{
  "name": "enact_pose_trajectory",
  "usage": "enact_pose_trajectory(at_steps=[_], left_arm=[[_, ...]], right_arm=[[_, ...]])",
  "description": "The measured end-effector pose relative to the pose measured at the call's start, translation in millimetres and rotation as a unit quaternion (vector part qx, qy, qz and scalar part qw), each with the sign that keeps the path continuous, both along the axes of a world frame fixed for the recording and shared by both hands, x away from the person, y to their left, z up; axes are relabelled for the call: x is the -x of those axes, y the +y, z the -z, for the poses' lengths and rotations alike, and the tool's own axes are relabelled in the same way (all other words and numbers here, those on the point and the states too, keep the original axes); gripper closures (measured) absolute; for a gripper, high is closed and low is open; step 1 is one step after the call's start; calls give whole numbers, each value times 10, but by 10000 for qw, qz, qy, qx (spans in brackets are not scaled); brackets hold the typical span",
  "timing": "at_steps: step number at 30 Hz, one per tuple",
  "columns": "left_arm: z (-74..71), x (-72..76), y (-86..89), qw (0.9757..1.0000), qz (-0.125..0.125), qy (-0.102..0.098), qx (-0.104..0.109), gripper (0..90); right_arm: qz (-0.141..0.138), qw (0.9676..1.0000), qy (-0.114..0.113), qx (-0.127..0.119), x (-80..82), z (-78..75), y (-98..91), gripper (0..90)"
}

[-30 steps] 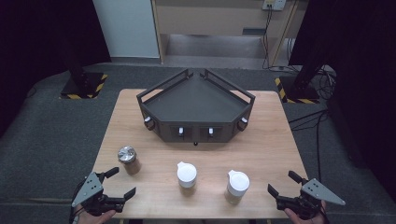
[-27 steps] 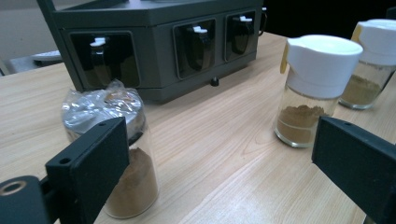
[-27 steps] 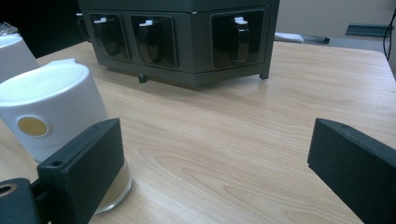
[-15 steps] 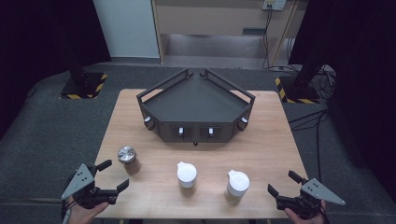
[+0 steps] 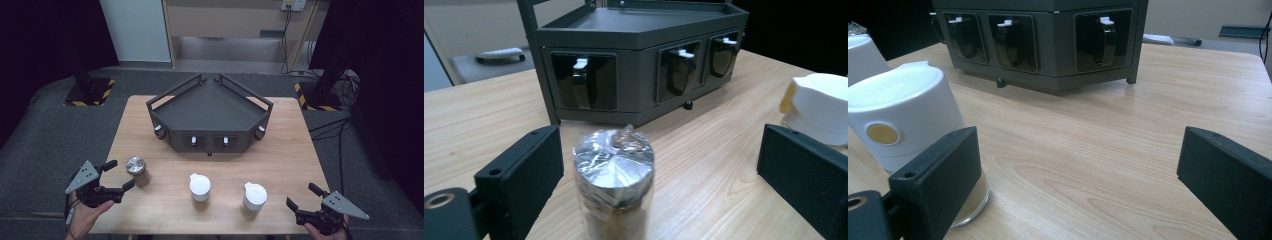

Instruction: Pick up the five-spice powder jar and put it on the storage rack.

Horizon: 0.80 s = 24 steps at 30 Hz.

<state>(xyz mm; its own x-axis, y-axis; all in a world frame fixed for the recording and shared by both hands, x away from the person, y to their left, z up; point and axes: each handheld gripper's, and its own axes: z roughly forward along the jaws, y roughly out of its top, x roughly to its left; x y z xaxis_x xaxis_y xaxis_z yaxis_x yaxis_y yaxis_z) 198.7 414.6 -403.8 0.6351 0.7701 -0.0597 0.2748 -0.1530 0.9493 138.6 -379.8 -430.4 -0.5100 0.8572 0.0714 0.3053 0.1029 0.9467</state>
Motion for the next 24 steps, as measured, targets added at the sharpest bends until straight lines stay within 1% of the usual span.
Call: enact_pose_trajectory(at_steps=[2, 3, 4, 5, 7, 8, 11, 15, 18, 19, 24], left_arm=[[11, -54, 11, 10000, -6, 42, -27, 38], [11, -54, 11, 10000, -6, 42, -27, 39], [29, -96, 24, 10000, 2, 74, -9, 39], [29, -96, 24, 10000, 2, 74, -9, 41], [52, -167, 31, 9999, -12, 161, -22, 42], [57, -187, 26, 9998, -27, 187, -49, 44], [77, -222, 17, 9997, -67, 245, -42, 48], [116, -272, -15, 9996, -111, 270, -42, 61], [137, -305, -60, 9994, -155, 278, -117, 72], [162, -333, -78, 9994, -159, 292, -129, 75], [210, -377, -117, 9991, -171, 351, -184, 111]], right_arm=[[-4, 10000, -2, 5, 1, -1, 0, 40], [-4, 10000, -2, 5, 1, -1, 0, 40], [-9, 10000, -3, 11, -1, -1, 1, 41], [-9, 10000, -3, 11, -1, -1, 1, 41], [-5, 10000, 4, 19, -2, -2, 4, 41], [-4, 10000, 4, 21, -2, -2, 5, 41], [-2, 10000, 7, 23, -3, -3, 5, 41], [-5, 10000, 4, 31, -2, -4, 7, 41], [-7, 10000, 7, 26, -3, -3, 5, 42], [-7, 10000, 6, 28, -3, -3, 5, 42], [0, 10000, 14, 33, -3, -5, 7, 42]])
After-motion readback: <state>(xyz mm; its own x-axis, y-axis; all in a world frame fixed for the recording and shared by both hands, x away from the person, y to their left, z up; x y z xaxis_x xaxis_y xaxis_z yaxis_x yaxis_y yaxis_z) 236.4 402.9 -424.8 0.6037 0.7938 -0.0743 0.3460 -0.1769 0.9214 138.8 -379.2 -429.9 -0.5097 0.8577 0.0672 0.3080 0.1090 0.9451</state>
